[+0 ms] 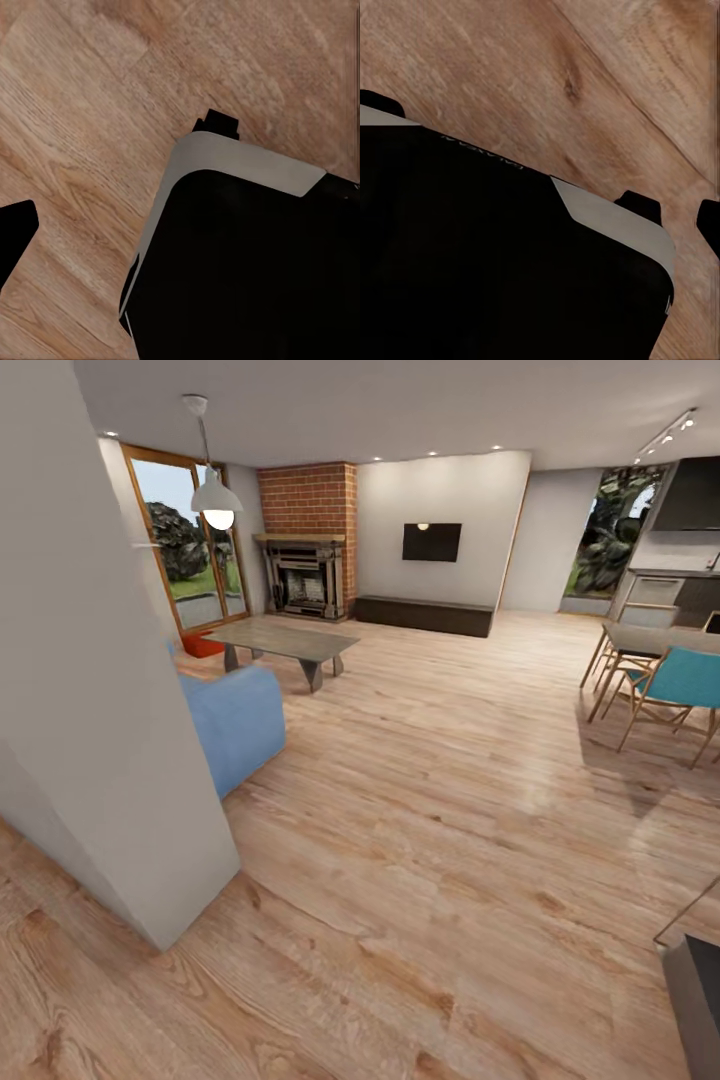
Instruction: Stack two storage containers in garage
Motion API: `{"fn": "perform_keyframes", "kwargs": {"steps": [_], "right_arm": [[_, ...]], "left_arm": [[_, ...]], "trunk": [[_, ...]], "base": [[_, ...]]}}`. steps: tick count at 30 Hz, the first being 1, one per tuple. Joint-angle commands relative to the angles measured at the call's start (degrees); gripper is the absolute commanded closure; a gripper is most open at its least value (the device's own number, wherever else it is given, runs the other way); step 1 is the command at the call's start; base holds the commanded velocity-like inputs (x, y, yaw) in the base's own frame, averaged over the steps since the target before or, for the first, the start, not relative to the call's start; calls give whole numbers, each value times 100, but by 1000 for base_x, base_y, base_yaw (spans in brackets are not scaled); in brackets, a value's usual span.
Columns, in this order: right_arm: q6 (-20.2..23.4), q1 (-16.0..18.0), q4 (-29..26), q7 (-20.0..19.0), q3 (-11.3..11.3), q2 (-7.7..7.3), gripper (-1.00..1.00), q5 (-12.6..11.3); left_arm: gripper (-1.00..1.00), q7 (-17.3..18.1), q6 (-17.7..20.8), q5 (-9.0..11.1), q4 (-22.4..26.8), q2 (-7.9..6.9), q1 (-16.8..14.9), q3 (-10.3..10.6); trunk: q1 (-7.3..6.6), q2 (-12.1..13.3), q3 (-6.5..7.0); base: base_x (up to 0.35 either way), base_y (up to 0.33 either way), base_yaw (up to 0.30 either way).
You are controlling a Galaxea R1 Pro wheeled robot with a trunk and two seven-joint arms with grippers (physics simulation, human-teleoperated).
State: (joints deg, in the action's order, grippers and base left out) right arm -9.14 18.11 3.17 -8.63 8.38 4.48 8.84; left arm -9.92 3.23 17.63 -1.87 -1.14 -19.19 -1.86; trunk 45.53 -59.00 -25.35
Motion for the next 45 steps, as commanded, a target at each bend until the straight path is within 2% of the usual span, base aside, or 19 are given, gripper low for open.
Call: {"fn": "perform_keyframes", "kwargs": {"steps": [1, 7, 23, 45], "right_arm": [[-45, 10, 25, 2, 41, 1, -100, 4], [-45, 10, 25, 2, 41, 0, -100, -5], [-45, 14, 25, 2, 41, 0, -100, 2], [-45, 11, 25, 2, 41, 2, -100, 3]], "left_arm": [[-100, -10, 7, 13, -7, 0, -6, -16], [-100, -10, 10, 16, -7, 9, -6, -18], [-100, -10, 11, 21, -7, 9, -6, -25], [-100, -10, 11, 39, -5, 0, -6, -35]], "trunk": [[4, -3, -5], [4, -3, -5], [4, -3, -5], [4, -3, -5]], "base": [[339, 0, 0], [339, 0, -106], [339, 0, -261], [339, 0, -10]]}}
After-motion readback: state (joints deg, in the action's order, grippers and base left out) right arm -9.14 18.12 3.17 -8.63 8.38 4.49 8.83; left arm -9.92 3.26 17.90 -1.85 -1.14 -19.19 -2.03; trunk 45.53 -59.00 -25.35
